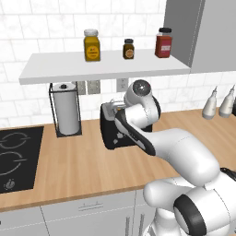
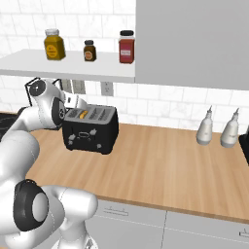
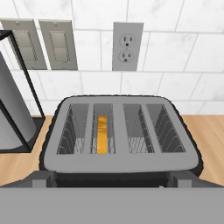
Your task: Start the toaster. Once the lever pops up, take the bread to the plate on the dining counter.
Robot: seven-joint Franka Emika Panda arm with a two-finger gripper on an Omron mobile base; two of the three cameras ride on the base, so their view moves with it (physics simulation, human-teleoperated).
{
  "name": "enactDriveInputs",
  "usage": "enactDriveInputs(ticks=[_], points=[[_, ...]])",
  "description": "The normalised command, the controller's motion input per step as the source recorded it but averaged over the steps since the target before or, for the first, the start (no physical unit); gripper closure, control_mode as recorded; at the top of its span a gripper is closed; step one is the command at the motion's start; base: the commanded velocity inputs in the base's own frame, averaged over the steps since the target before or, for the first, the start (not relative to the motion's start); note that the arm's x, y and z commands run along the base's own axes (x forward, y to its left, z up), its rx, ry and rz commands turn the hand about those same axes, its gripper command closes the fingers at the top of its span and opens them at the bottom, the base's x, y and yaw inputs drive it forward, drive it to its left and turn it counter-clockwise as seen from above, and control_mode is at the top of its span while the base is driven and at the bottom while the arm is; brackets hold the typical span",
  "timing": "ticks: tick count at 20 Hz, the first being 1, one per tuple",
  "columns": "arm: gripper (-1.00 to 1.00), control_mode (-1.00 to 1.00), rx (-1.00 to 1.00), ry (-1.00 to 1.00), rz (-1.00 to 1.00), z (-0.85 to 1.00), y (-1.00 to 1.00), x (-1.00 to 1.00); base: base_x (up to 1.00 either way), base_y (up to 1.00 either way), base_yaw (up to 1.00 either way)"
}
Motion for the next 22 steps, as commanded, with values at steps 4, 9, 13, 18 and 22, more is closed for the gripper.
enactDriveInputs(ticks=[4, 9, 13, 18, 22], points=[[-1.0, -1.0, 0.0, 0.0, 0.0, 0.0, 0.0, 0.0, 0.0, 0.0, 0.0], [-1.0, -1.0, 0.0, 0.0, 0.0, 0.0, 0.0, 0.0, 0.0, 0.0, 0.0], [-1.0, -1.0, 0.0, 0.0, 0.0, 0.0, 0.0, 0.0, 0.0, 0.0, 0.0], [-1.0, -1.0, 0.0, 0.0, 0.0, 0.0, 0.0, 0.0, 0.0, 0.0, 0.0], [-1.0, -1.0, 0.0, 0.0, 0.0, 0.0, 0.0, 0.0, 0.0, 0.0, 0.0]])
